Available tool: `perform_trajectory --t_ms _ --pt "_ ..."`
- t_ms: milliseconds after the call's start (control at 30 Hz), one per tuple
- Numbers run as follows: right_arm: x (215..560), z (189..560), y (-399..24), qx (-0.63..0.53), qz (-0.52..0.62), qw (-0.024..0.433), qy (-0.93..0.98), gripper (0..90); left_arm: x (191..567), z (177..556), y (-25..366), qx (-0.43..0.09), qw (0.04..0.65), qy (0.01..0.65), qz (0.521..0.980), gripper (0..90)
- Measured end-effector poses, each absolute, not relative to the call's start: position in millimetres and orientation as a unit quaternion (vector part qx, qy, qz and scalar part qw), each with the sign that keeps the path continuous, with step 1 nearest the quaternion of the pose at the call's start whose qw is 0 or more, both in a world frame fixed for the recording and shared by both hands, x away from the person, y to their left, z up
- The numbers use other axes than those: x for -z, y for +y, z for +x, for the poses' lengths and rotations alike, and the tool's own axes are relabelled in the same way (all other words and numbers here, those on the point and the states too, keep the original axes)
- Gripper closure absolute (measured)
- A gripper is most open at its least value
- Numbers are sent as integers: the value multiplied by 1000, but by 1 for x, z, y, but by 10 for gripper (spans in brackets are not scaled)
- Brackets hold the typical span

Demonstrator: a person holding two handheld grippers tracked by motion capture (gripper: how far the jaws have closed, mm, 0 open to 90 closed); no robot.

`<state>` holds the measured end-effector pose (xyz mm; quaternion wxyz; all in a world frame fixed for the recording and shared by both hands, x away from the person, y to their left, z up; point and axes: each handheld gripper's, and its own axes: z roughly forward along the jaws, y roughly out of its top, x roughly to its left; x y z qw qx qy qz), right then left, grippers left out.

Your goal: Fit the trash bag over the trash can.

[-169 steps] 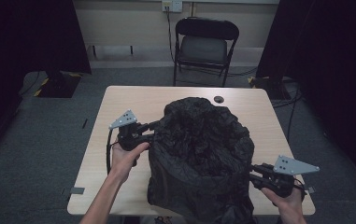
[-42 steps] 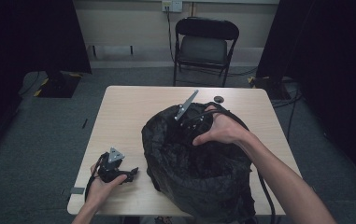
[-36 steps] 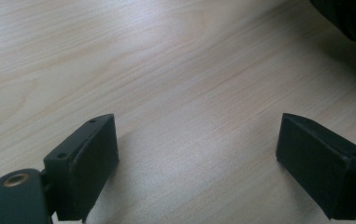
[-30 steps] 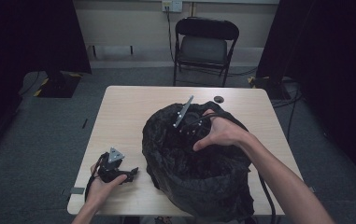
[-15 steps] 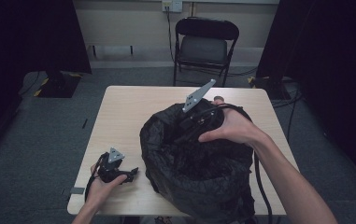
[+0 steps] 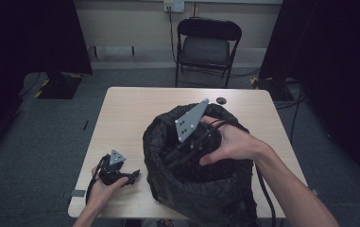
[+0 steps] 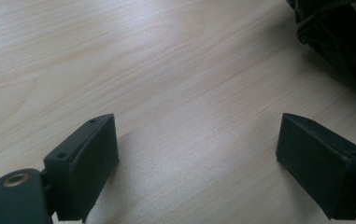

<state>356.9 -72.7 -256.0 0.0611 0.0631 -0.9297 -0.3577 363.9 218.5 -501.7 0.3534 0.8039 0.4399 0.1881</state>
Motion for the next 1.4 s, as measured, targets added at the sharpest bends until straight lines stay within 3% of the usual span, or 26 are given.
perform_trajectory --t_ms 267,733,1133,1400 --pt "294 352 -70 261 49 106 -958 577 502 364 219 -188 353 439 804 123" --pt "323 354 -57 154 41 68 -985 423 502 364 218 -188 352 439 805 121" --pt "297 358 -60 241 41 21 -970 271 502 365 218 -189 353 439 805 118" --pt "272 367 -70 299 30 -10 -954 239 502 365 218 -189 353 440 804 118"
